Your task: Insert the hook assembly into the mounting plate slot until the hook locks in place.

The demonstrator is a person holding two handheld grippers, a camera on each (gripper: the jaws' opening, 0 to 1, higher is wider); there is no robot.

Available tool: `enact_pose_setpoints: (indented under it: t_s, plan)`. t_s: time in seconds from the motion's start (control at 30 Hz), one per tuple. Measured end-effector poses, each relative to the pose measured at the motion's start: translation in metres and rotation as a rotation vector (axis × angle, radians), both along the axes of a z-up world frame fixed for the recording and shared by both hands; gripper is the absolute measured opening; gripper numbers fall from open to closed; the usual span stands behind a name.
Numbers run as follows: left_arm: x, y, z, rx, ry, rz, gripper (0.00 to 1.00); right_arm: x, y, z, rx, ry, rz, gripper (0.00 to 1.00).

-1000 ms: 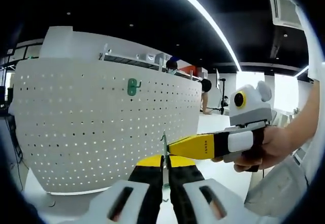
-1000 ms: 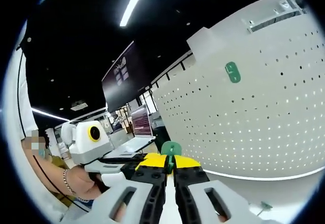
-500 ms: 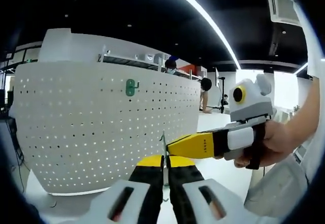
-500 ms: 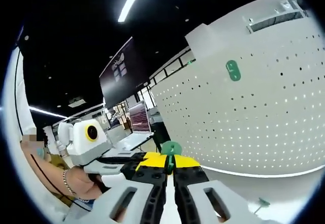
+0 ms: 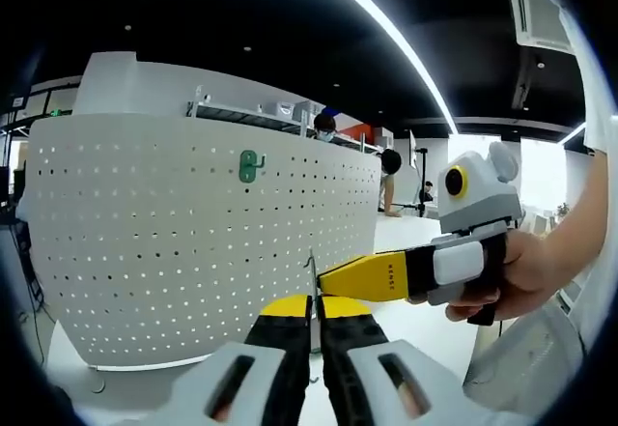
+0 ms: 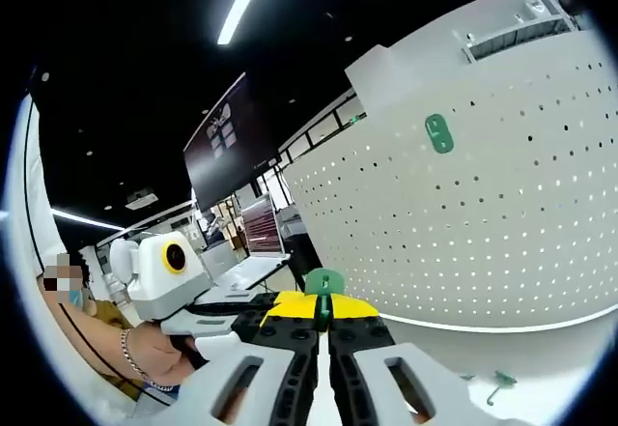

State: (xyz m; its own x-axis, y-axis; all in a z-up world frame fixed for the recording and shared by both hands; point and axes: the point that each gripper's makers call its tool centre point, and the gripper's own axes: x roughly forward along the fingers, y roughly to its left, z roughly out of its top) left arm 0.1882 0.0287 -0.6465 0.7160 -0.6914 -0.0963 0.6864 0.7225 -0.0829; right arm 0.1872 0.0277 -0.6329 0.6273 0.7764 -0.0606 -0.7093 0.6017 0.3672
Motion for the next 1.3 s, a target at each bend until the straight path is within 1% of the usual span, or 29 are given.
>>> enact_pose_setpoints:
  t_s: [0.1, 0.23, 0.47, 0.6, 0.67, 0.77, 0.87, 1.0, 1.07, 1.2, 1.3]
  plan:
    - [0.0, 0.0, 0.001, -0.005, 0.0, 0.002, 0.02, 0.0, 0.0, 0.001, 0.001, 0.0, 0.0, 0.0]
    - [0.001, 0.0, 0.001, 0.01, -0.009, 0.006, 0.02, 0.0, 0.0, 0.001, -0.002, -0.004, -0.004, 0.0]
    - [0.001, -0.002, -0.003, 0.007, 0.022, -0.003, 0.05, 0.0, -0.001, -0.002, -0.016, -0.001, -0.002, 0.0]
    - [0.004, -0.001, -0.007, 0.012, 0.038, -0.003, 0.22, 0.001, -0.002, -0.002, -0.015, 0.0, -0.004, 0.0]
    - [0.004, -0.003, -0.009, 0.017, 0.042, -0.009, 0.28, 0.001, -0.002, -0.002, -0.017, -0.002, -0.005, 0.0]
    - [0.003, -0.008, -0.014, 0.022, 0.06, -0.022, 0.42, 0.0, -0.002, -0.003, -0.017, -0.001, -0.002, 0.0]
    - [0.001, -0.013, -0.021, 0.029, 0.08, -0.038, 0.5, 0.0, -0.001, -0.003, -0.017, 0.0, 0.0, 0.0]
    - [0.0, -0.016, -0.025, 0.028, 0.094, -0.044, 0.64, 0.0, -0.002, -0.003, -0.015, 0.003, 0.001, 0.0]
    - [-0.001, -0.017, -0.03, 0.037, 0.117, -0.051, 0.69, 0.0, -0.002, -0.004, -0.013, 0.007, 0.002, 0.0]
    - [-0.001, -0.017, -0.034, 0.049, 0.128, -0.045, 0.81, 0.0, -0.002, -0.005, -0.011, 0.012, 0.001, 0.0]
    - [-0.002, -0.018, -0.036, 0.061, 0.13, -0.047, 0.84, 0.0, -0.003, -0.005, -0.009, 0.016, -0.001, 0.0]
